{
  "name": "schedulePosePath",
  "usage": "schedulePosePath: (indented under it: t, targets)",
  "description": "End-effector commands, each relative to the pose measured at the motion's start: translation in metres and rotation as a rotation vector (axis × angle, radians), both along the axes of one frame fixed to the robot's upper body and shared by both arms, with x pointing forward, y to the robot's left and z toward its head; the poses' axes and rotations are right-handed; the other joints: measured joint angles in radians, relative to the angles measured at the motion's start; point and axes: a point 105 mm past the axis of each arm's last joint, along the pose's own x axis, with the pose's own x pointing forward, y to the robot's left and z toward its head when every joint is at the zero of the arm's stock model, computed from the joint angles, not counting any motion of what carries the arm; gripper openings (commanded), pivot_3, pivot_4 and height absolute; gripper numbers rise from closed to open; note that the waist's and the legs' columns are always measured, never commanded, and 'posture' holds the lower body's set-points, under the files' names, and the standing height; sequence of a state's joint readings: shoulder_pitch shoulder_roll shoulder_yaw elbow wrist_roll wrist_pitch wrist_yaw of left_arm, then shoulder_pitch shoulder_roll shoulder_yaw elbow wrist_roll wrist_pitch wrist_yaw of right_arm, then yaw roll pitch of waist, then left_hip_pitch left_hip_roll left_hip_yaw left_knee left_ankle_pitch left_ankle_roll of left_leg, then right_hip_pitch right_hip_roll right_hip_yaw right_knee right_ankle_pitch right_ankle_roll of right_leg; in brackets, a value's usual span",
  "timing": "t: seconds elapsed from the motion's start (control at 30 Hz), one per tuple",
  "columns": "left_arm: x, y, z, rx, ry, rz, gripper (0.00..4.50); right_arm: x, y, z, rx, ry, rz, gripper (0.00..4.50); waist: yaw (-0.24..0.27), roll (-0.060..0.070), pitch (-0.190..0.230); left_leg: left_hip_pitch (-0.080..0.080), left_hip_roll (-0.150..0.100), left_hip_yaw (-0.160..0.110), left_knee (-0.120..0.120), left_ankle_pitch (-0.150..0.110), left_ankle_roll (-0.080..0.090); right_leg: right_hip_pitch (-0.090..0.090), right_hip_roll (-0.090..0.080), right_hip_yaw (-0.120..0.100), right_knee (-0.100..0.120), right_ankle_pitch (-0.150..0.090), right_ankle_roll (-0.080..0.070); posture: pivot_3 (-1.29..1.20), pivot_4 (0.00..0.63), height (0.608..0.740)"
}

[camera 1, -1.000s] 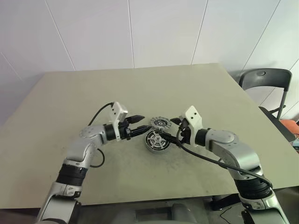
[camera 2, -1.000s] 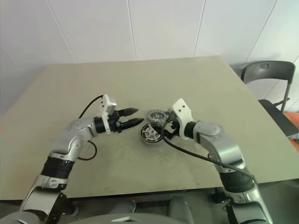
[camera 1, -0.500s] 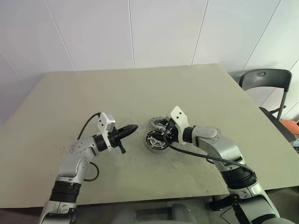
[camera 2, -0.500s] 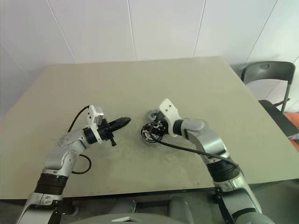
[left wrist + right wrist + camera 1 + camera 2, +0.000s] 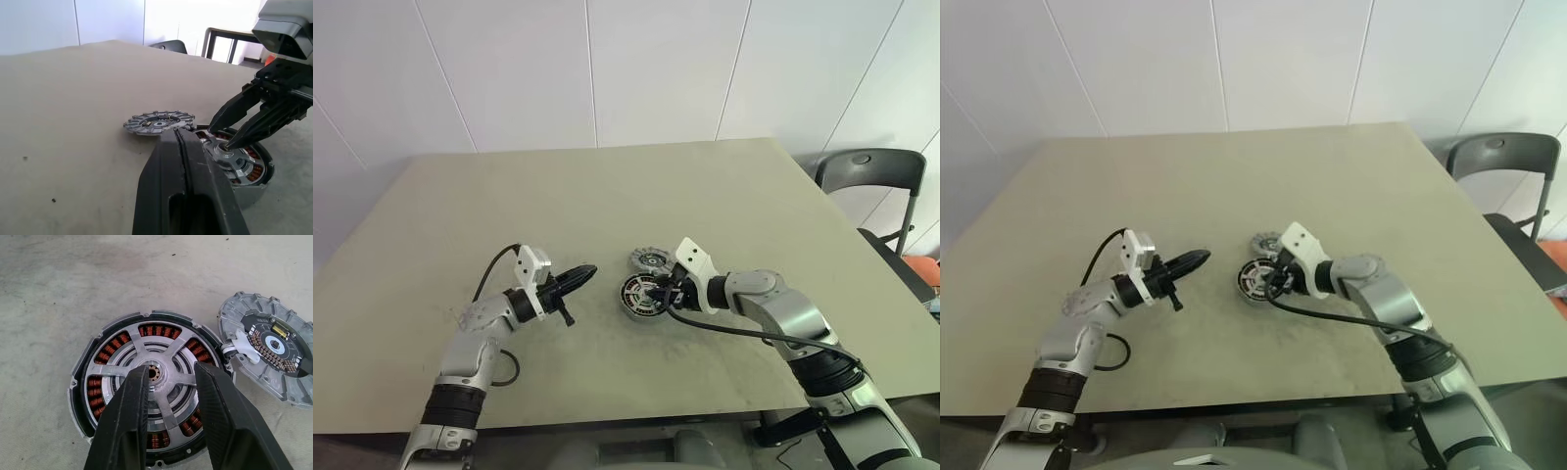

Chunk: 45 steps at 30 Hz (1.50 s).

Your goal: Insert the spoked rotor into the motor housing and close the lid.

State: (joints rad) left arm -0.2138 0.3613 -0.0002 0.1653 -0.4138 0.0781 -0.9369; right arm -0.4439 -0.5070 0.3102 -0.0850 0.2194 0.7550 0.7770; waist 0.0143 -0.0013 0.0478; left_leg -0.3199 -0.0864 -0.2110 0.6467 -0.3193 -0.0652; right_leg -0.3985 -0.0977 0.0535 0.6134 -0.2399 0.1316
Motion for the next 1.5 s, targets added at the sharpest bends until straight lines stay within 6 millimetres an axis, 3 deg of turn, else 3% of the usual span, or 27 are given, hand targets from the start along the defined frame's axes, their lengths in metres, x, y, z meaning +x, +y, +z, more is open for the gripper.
schedulePosePath:
  t: [0.03, 0.17, 0.4, 0.5, 0.6, 0.9, 1.03, 1.3, 1.5]
  targets:
    - [0.008, 0.005, 0.011, 0.004, -0.062, 0.008, 0.0, -0.006, 0.006, -0.004, 0.028, 0.022, 0.023, 1.51, -0.001, 0.0, 0.0, 0.0, 0.0, 0.0, 0.0, 0.0, 0.0, 0.0, 0.0, 0.0, 0.0, 0.0, 0.0, 0.0, 0.0, 0.74]
    - [0.011, 0.001, 0.013, 0.002, -0.072, 0.003, 0.0, -0.005, 0.014, 0.018, 0.112, -0.02, 0.058, 1.51, -0.001, 0.0, 0.0, -0.001, 0.0, 0.0, 0.0, 0.0, 0.0, -0.001, 0.0, 0.0, 0.001, 0.0, 0.0, 0.0, 0.0, 0.74]
    - [0.011, -0.01, 0.027, 0.0, -0.099, -0.01, 0.0, -0.007, 0.021, 0.039, 0.135, -0.074, 0.133, 1.51, -0.002, 0.0, 0.0, -0.003, 0.0, 0.0, 0.0, 0.0, 0.0, -0.005, 0.0, 0.0, 0.001, 0.0, 0.0, 0.0, 0.0, 0.74]
    - [0.009, -0.016, 0.033, 0.0, -0.105, -0.013, 0.0, -0.003, 0.017, 0.046, 0.115, -0.104, 0.14, 0.99, -0.002, 0.0, 0.0, -0.003, 0.0, 0.0, 0.0, 0.0, 0.0, -0.004, 0.0, 0.0, 0.001, 0.0, 0.0, 0.0, 0.0, 0.74]
    - [0.007, -0.019, 0.037, -0.001, -0.106, -0.013, 0.0, -0.003, 0.014, 0.052, 0.098, -0.123, 0.165, 0.02, -0.001, 0.0, 0.0, -0.003, 0.0, 0.0, 0.0, 0.0, 0.0, -0.004, 0.0, 0.0, 0.001, 0.0, 0.0, 0.0, 0.0, 0.74]
    - [0.003, -0.023, 0.042, 0.004, -0.105, -0.013, 0.0, -0.005, 0.0, 0.06, -0.122, -0.191, 0.311, 0.02, -0.002, 0.0, 0.0, -0.003, 0.0, 0.001, 0.0, 0.0, 0.0, -0.005, 0.0, 0.0, 0.001, 0.0, 0.0, 0.0, 0.0, 0.74]
    - [0.004, -0.022, 0.039, 0.013, -0.104, -0.014, 0.0, -0.008, -0.006, 0.057, -0.26, -0.208, 0.396, 0.91, -0.001, 0.0, 0.001, -0.003, 0.0, 0.001, 0.0, 0.0, 0.0, -0.005, 0.0, 0.0, 0.001, 0.0, 0.0, 0.0, 0.0, 0.74]
    - [0.006, -0.022, 0.036, 0.01, -0.101, -0.007, 0.0, -0.013, -0.01, 0.048, -0.408, -0.199, 0.531, 3.58, -0.001, 0.0, 0.001, -0.004, 0.0, 0.001, 0.0, 0.0, 0.0, -0.005, 0.0, 0.0, 0.0, 0.0, 0.0, 0.0, 0.0, 0.74]
    - [0.007, -0.022, 0.033, 0.009, -0.094, 0.001, 0.0, -0.007, -0.011, 0.035, -0.471, -0.199, 0.538, 3.58, -0.001, 0.0, 0.001, -0.004, 0.0, 0.001, 0.0, 0.0, 0.0, -0.005, 0.0, 0.0, 0.0, 0.0, 0.0, 0.0, 0.0, 0.74]
